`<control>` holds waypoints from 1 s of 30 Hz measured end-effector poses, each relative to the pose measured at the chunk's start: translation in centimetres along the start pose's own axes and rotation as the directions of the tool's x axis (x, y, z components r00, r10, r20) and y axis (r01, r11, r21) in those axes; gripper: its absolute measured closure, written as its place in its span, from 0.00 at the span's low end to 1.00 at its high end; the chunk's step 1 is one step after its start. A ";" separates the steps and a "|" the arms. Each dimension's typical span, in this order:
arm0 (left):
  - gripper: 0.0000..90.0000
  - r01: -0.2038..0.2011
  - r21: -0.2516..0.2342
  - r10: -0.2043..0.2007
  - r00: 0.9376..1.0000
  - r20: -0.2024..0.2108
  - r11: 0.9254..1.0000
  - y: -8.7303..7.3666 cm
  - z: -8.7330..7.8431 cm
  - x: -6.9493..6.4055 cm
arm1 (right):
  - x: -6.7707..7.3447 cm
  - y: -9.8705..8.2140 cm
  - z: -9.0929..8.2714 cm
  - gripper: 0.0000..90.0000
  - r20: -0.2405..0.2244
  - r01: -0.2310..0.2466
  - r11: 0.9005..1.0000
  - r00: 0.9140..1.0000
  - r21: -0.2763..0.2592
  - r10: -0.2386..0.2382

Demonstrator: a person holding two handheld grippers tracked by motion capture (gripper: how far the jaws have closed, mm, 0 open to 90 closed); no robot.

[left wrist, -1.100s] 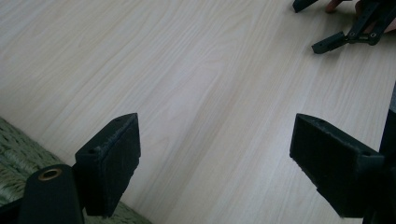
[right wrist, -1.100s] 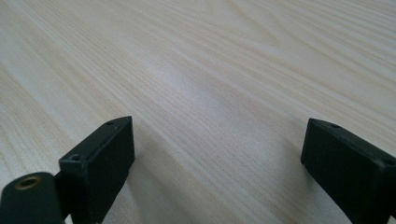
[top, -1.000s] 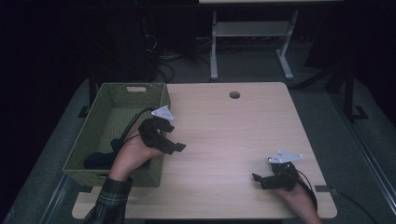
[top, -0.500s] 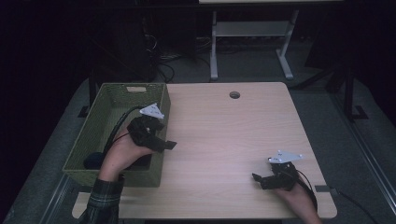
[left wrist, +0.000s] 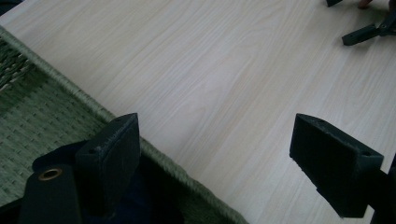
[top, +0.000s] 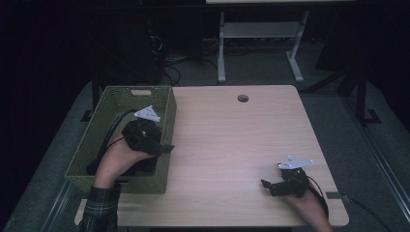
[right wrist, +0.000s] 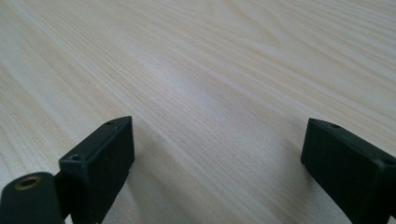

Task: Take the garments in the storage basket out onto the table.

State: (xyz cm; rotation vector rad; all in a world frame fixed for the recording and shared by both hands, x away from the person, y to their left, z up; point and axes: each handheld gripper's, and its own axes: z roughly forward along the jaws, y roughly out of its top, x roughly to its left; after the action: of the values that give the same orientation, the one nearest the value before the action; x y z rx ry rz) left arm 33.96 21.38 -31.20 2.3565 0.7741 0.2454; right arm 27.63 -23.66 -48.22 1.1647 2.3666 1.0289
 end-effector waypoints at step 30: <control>0.18 0.085 0.030 -0.081 0.991 -0.108 0.996 -3.4 -1.9 2.5 | 0.0 0.0 0.0 0.10 0.000 0.001 1.000 1.000 0.000 -0.001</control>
State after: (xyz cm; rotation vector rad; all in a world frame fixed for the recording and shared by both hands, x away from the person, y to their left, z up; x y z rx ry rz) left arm 33.74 25.95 -31.88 2.3528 0.9323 0.3266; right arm 27.63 -23.67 -48.22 1.1640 2.3666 1.0286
